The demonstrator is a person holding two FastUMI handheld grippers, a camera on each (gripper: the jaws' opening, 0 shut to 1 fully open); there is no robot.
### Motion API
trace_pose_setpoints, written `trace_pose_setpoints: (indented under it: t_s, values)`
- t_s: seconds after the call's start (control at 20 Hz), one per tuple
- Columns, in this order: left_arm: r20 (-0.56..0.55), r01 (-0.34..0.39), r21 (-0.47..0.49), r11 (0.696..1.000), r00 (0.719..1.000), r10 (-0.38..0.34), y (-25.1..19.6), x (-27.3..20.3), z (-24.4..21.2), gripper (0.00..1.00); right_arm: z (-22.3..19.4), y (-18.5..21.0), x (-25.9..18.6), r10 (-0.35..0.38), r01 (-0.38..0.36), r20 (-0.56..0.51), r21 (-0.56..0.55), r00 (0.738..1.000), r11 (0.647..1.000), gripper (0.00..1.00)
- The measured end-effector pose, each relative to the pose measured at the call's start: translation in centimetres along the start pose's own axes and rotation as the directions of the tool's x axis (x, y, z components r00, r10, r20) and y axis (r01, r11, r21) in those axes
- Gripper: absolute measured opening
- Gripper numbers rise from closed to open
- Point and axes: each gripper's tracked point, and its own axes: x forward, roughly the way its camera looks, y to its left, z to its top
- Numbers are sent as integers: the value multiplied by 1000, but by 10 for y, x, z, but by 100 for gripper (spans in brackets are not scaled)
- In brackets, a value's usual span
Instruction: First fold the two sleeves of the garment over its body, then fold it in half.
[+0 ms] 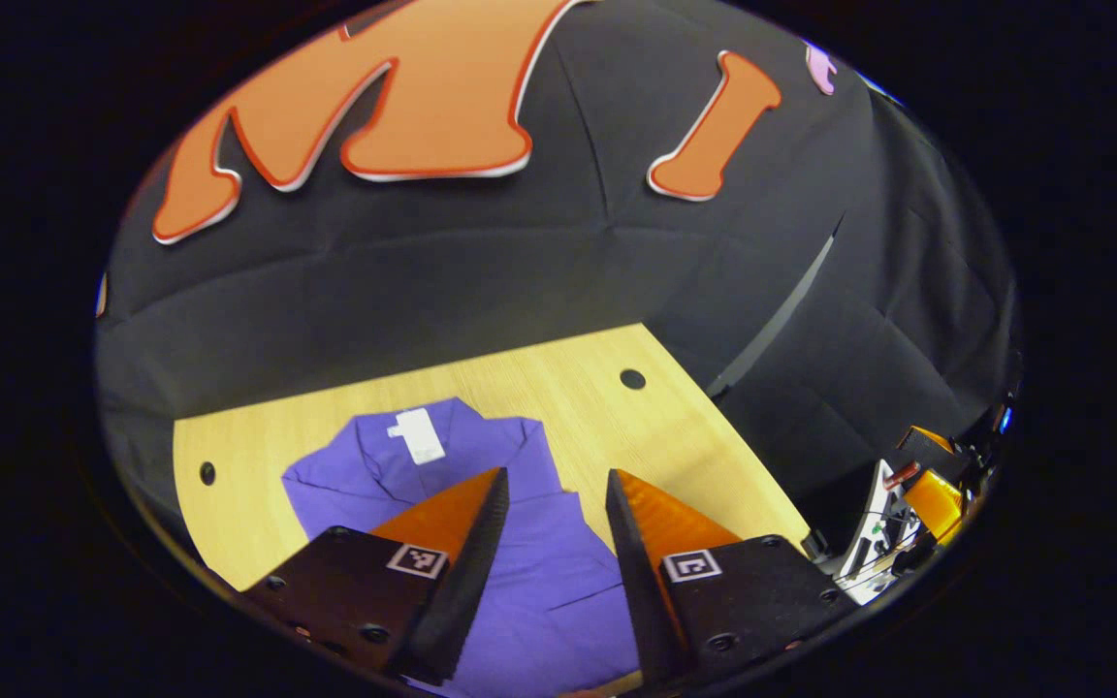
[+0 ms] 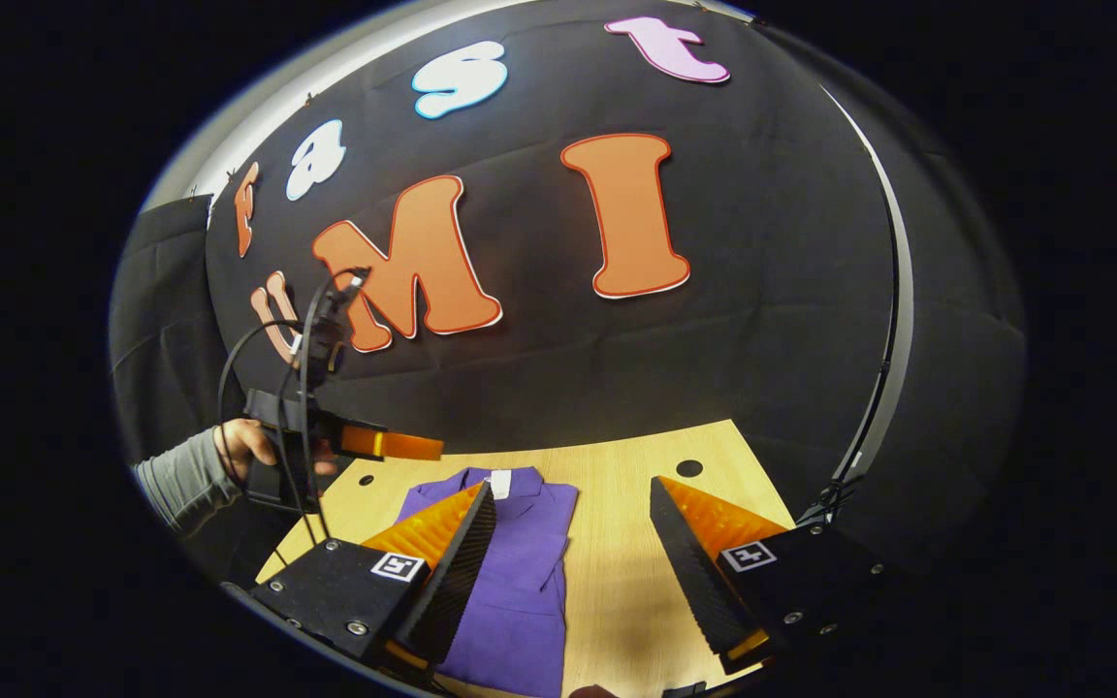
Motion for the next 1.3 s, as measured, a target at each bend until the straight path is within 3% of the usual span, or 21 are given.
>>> trace_pose_setpoints:
  t_s: [0.15,0.25,0.45,0.65,0.75,0.8,1.0,1.1,1.3]
  values:
    - [162,-99,17,995,982,95,24,-53,18,90,8,15,6,18,-18,27,-12,999,1000,95]
    - [270,-199,-14,980,943,196,48,-90,27,91,14,20,10,12,-9,62,-52,998,999,95]
    - [470,-321,-57,945,827,309,72,-170,47,91,18,33,13,-23,37,115,-128,993,991,95]
    - [579,-379,-83,922,734,354,80,-249,51,94,14,66,1,-43,68,146,-167,988,984,95]
    - [649,-416,-85,905,667,367,96,-286,42,94,11,86,-10,-63,95,185,-165,981,982,100]
    - [677,-434,-86,897,635,372,105,-301,35,94,8,97,-15,-71,104,199,-160,977,982,95]
    - [766,-462,-52,885,550,332,125,-348,-9,94,-31,126,-28,-133,153,182,-102,974,983,95]
    - [763,-465,-51,884,553,335,133,-356,-41,92,-54,133,-35,-167,179,147,-73,975,981,95]
    - [724,-438,-51,897,603,335,142,-354,-95,92,-91,130,-47,-226,233,77,-97,971,968,95]
